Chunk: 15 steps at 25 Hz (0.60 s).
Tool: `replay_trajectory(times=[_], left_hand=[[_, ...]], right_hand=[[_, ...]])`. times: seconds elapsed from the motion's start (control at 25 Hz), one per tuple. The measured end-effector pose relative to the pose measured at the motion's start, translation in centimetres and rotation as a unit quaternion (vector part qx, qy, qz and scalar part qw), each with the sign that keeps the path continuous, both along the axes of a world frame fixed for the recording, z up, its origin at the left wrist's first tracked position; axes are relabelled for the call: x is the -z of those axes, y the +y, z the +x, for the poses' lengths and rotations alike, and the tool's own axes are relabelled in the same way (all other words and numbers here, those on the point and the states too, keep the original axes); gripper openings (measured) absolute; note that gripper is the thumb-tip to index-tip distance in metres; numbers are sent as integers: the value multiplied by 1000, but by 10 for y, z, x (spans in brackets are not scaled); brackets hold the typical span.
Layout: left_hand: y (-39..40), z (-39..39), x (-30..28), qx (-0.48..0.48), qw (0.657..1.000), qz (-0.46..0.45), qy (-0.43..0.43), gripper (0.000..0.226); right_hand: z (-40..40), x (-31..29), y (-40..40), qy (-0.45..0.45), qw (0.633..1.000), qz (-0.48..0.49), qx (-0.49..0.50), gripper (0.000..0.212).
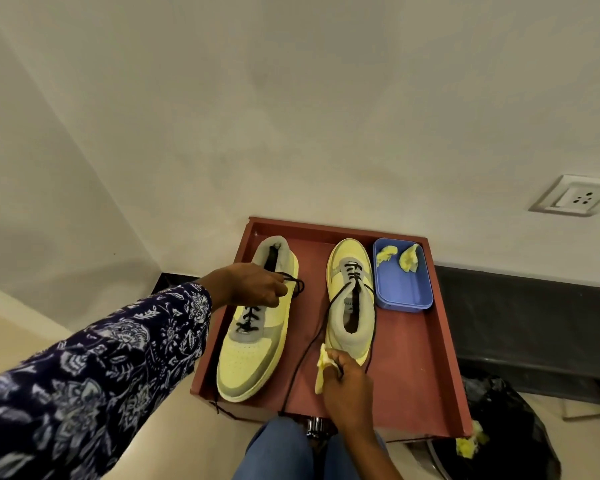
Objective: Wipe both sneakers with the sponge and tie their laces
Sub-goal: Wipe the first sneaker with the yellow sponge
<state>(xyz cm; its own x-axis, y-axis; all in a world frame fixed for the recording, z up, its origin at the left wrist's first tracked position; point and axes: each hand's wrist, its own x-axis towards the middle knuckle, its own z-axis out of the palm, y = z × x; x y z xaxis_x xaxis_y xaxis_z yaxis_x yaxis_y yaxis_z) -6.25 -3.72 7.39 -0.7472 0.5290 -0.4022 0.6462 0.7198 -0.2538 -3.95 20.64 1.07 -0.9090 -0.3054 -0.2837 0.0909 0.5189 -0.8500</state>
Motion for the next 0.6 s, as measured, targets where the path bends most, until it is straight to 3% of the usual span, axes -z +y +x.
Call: replay_trajectory(times=[0.2, 0.28, 0.44, 0.6], left_hand=[[6, -11, 17, -21, 1000, -18, 7, 14], [7, -12, 20, -8, 998, -33, 51, 10], [18, -20, 31, -63, 996, -54, -42, 25], [31, -16, 36, -93, 995, -7, -31, 31]], right_hand=[[5, 7, 0, -20, 1000, 14, -17, 34], [6, 9, -1, -19, 999, 18, -24, 33], [5, 11, -3, -16, 999, 20, -29, 33], [6, 14, -5, -13, 999, 25, -26, 33]])
